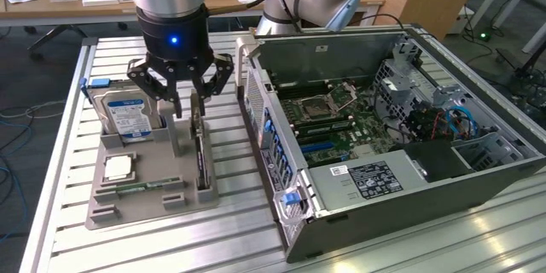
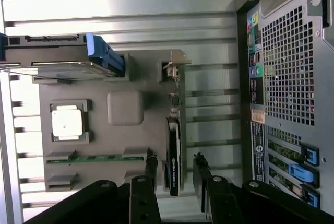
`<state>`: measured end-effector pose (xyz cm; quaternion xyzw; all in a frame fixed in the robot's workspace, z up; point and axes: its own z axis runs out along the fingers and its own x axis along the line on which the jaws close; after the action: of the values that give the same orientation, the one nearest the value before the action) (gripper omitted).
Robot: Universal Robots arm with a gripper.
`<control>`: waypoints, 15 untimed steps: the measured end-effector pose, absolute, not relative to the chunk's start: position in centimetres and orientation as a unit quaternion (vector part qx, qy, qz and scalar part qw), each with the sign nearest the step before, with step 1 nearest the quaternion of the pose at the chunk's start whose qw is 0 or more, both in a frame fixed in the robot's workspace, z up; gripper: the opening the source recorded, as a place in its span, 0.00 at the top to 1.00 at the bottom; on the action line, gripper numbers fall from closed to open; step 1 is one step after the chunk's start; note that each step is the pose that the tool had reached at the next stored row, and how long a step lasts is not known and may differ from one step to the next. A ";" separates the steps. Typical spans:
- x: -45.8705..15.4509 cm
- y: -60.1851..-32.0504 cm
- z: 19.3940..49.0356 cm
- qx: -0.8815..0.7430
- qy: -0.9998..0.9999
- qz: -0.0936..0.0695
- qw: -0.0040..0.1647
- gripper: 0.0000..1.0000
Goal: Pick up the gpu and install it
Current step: 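Pick up the gpu and move the gpu toward the slot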
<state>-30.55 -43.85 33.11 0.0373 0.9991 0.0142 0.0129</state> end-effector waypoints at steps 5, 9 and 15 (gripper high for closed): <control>-30.5 -43.9 32.7 0.037 0.999 0.014 0.013 0.58; -30.5 -43.9 32.7 0.037 0.999 0.014 0.013 0.58; -30.5 -43.9 32.7 0.037 0.999 0.014 0.013 0.58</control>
<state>-30.55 -43.85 32.69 0.0373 0.9991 0.0142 0.0129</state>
